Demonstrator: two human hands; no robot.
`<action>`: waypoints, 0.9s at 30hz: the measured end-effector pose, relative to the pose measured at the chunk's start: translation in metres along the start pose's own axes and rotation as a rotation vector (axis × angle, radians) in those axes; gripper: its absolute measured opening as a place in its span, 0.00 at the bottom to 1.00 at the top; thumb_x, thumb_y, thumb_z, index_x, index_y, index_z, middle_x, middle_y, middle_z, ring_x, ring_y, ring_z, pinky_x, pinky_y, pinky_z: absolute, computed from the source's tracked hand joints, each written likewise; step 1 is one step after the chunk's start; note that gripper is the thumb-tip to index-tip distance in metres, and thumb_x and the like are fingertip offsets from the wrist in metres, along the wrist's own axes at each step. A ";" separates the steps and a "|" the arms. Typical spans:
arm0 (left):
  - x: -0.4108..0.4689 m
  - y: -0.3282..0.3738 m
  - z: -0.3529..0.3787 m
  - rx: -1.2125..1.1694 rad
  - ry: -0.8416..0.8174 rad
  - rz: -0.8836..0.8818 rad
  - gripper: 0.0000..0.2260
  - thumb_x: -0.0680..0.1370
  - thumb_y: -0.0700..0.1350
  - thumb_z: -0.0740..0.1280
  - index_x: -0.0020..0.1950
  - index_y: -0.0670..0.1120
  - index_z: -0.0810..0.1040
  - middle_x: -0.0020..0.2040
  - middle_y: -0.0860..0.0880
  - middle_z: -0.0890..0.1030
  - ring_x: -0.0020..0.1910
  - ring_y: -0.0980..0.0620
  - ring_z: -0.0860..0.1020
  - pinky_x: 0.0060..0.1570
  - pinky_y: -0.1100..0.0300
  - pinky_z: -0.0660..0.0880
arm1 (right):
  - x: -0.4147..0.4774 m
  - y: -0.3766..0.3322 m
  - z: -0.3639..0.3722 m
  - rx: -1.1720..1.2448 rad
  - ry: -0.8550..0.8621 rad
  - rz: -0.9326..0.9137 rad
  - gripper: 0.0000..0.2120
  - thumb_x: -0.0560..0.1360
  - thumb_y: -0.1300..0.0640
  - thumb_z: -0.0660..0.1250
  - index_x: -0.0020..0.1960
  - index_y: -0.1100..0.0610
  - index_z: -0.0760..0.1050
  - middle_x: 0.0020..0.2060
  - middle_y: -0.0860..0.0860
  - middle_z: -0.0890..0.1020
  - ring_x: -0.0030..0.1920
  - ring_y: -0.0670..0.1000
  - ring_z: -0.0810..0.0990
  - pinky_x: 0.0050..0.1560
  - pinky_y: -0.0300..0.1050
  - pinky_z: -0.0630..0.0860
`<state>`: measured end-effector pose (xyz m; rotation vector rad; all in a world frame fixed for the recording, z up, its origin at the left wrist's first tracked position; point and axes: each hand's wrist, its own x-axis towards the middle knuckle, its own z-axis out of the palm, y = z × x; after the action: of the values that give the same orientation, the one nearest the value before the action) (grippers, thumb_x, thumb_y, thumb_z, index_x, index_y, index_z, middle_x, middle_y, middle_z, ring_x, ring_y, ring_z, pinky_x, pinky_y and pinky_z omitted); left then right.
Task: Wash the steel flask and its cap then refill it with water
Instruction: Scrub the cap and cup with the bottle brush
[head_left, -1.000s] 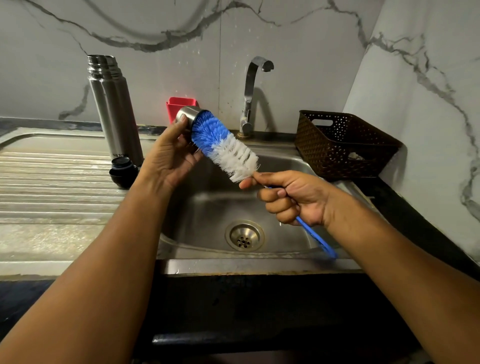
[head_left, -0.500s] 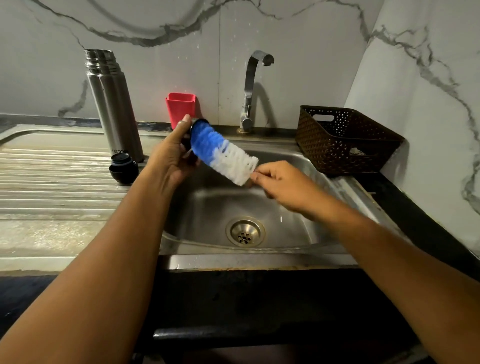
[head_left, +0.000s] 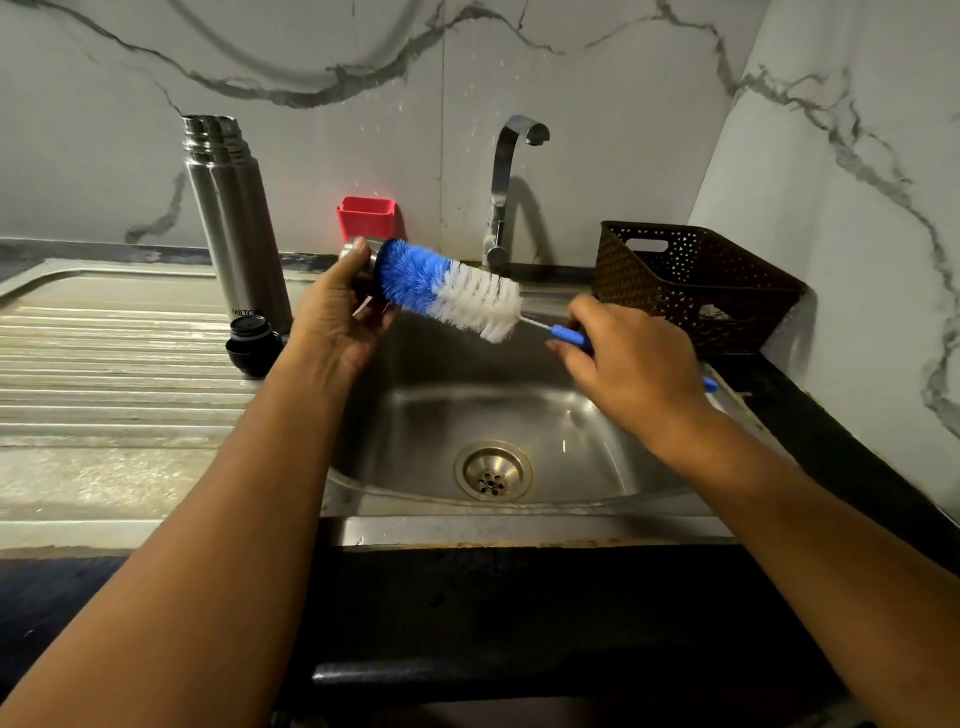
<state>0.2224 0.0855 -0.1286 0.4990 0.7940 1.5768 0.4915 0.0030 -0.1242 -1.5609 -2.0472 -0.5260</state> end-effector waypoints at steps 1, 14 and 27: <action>0.001 0.000 -0.001 -0.006 0.019 -0.007 0.10 0.77 0.46 0.76 0.52 0.43 0.78 0.54 0.43 0.82 0.57 0.43 0.83 0.60 0.44 0.82 | -0.003 0.003 0.001 -0.046 0.057 -0.020 0.11 0.80 0.46 0.69 0.51 0.55 0.75 0.37 0.50 0.80 0.32 0.53 0.76 0.30 0.44 0.66; 0.007 0.003 -0.011 0.002 -0.024 -0.093 0.17 0.77 0.49 0.76 0.61 0.43 0.76 0.60 0.41 0.83 0.57 0.42 0.84 0.59 0.43 0.82 | 0.005 -0.006 -0.018 1.421 -0.901 0.803 0.15 0.82 0.48 0.65 0.56 0.60 0.81 0.29 0.46 0.60 0.23 0.41 0.56 0.21 0.34 0.50; -0.004 -0.004 0.000 0.057 0.051 -0.079 0.10 0.81 0.49 0.71 0.54 0.43 0.76 0.52 0.43 0.83 0.52 0.44 0.83 0.61 0.47 0.81 | -0.015 -0.014 0.008 0.337 -0.274 0.041 0.15 0.85 0.46 0.60 0.47 0.52 0.80 0.29 0.44 0.76 0.29 0.47 0.72 0.28 0.44 0.61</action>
<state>0.2259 0.0817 -0.1309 0.4649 0.8896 1.5022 0.4798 -0.0074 -0.1392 -1.5278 -2.1586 0.0554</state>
